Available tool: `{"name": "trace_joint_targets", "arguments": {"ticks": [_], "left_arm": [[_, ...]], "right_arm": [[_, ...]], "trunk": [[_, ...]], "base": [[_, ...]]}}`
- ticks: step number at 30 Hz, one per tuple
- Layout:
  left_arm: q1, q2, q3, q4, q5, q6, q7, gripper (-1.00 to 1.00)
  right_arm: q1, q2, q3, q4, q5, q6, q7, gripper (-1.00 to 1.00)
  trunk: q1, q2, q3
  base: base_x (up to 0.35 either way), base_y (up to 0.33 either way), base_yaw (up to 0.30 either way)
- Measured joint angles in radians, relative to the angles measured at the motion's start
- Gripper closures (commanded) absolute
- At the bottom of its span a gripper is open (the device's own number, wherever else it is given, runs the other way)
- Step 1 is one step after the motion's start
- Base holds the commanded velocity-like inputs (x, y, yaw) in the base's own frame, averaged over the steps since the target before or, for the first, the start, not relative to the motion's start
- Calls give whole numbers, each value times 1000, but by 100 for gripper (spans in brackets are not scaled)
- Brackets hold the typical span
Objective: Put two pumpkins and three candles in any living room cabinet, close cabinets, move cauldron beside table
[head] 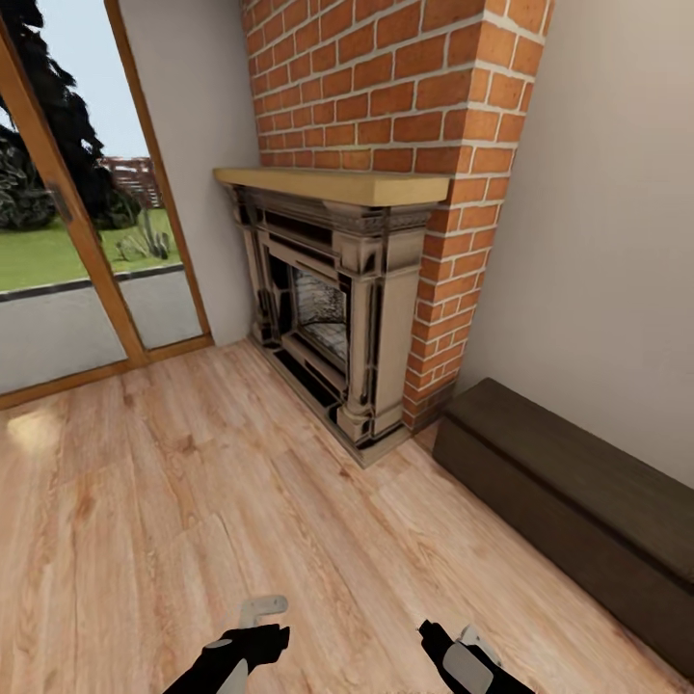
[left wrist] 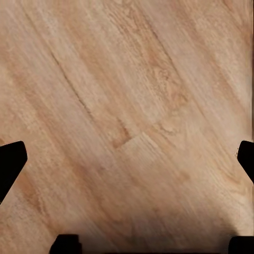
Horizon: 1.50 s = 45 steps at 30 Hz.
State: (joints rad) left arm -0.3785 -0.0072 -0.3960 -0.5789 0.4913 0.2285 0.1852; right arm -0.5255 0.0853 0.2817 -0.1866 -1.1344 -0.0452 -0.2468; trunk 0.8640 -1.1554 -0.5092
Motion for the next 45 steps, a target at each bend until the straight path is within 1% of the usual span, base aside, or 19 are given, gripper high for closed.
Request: {"name": "trace_joint_targets", "arguments": {"ticks": [23,28,45], "left_arm": [[0,0,0,-2,0,0,0,-100],[0,0,0,-2,0,0,0,-100],[0,0,0,1,1,0,0,-100]], "right_arm": [[0,-1,0,8,-1,-1,0,-100],[0,-1,0,10,-1,-1,0,-100],[0,-1,0,18,0,-2,0,-100]], "trunk": [[0,0,-9],[0,0,-11],[0,0,-17]], "base": [[8,2,-265],[164,130,-265],[231,209,-265]]}}
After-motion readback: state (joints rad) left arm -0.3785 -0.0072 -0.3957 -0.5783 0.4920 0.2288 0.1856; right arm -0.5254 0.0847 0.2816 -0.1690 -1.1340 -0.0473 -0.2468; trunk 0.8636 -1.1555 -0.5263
